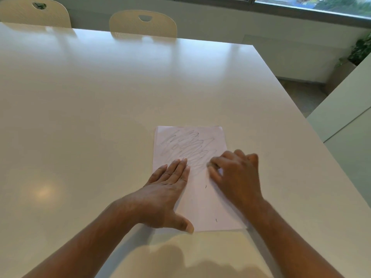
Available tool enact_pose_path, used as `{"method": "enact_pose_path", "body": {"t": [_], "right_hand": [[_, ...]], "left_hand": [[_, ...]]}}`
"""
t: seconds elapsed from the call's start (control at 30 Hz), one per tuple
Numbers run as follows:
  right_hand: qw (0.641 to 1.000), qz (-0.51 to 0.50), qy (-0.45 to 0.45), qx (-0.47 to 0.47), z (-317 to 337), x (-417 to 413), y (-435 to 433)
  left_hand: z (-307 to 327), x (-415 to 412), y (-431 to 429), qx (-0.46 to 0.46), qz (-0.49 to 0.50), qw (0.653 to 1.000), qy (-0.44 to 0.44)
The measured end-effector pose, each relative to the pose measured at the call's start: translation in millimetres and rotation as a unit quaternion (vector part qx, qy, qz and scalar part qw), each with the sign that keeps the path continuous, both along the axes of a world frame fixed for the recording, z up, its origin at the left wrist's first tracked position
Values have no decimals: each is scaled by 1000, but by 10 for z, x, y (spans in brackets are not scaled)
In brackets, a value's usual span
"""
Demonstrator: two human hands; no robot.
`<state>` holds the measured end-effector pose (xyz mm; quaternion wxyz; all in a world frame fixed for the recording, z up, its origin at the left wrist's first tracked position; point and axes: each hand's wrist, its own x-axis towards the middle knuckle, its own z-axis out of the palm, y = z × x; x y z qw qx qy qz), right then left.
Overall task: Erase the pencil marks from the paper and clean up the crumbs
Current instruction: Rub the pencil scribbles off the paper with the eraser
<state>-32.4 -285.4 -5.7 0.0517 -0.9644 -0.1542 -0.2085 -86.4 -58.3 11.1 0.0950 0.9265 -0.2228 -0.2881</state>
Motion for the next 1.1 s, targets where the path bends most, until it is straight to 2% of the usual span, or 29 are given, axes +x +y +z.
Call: {"method": "enact_pose_path", "body": {"t": [0.07, 0.23, 0.4, 0.5, 0.63, 0.87, 0.93, 1.03, 1.1], "right_hand": [[1000, -16, 10, 7, 28, 49, -15], [996, 89, -5, -9, -43, -332, 135], [999, -33, -3, -2, 14, 134, -182], [1000, -29, -1, -6, 26, 82, -149], [998, 37, -28, -32, -33, -240, 4], [999, -38, 4, -6, 24, 151, -109], [1000, -6, 7, 10, 27, -29, 50], [997, 72, -3, -14, -33, -300, 228], [999, 51, -4, -10, -18, -199, 199]], "left_hand": [[2, -5, 5, -2, 0, 1000, -1], [-17, 7, -5, -6, 4, 1000, 1], [-25, 0, 17, -3, -5, 1000, 1], [-29, 8, 11, -5, -3, 1000, -4], [-32, -2, 8, -6, 0, 1000, -6], [-18, -7, 14, -6, -4, 1000, -4], [-21, -1, 8, -5, -4, 1000, -6], [0, 3, -1, -5, -1, 1000, 0], [5, 6, 1, -2, -2, 1000, -1]]}}
